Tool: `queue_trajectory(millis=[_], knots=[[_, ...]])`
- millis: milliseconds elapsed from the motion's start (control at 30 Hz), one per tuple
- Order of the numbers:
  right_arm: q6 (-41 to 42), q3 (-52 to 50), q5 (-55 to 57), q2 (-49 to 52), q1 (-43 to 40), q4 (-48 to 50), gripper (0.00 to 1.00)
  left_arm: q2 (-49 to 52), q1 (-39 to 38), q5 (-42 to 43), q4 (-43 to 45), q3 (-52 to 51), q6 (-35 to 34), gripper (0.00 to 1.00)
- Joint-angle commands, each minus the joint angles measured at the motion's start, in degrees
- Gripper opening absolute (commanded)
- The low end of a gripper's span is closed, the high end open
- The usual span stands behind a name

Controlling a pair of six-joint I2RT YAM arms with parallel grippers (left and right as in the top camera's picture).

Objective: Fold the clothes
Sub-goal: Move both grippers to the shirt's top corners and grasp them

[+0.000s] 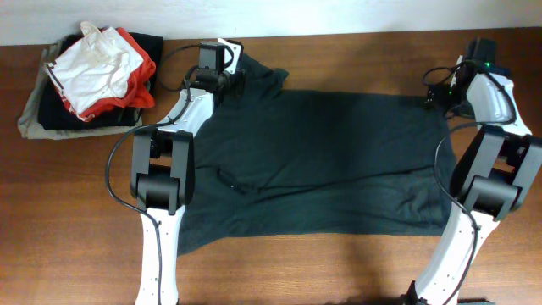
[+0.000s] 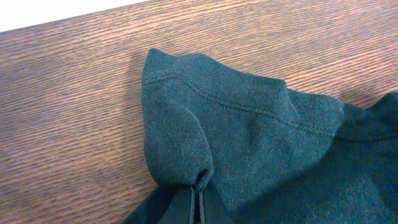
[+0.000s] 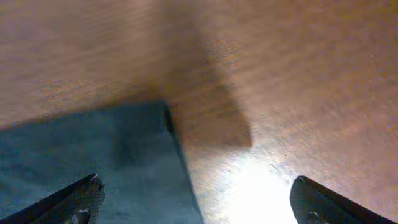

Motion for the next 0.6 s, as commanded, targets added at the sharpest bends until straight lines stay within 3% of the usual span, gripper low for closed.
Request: queue_trajectory(millis=[0, 400, 467, 500, 533, 567], knots=[[-2.60, 0.96, -3.89, 0.63, 1.42, 1.70, 0.96, 2.05, 0.00, 0.39, -2.45, -1.38, 0.31, 0.01], [-2.54, 0.94, -3.80, 4.79, 2.32, 3.67, 0.88, 2.05, 0.00, 0.37, -2.64, -1.38, 0.33, 0.01], [-2.54, 0.94, -3.80, 4.79, 2.32, 3.72, 0.77, 2.05, 0.00, 0.37, -2.64, -1.38, 0.33, 0.01], [-2.54, 0.94, -3.80, 4.79, 2.32, 3.69, 0.53, 2.05, 0.00, 0.39, -2.64, -1.38, 0.31, 0.01], [-2.49, 0.94, -3.80, 4.79, 2.32, 3.69, 0.43, 2.05, 0.00, 0.37, -2.62, -1.38, 0.33, 0.04], [-1.90, 0.94, -3.72, 4.79, 2.32, 3.74, 0.43, 2.05, 0.00, 0.37, -2.62, -1.38, 0.33, 0.10]])
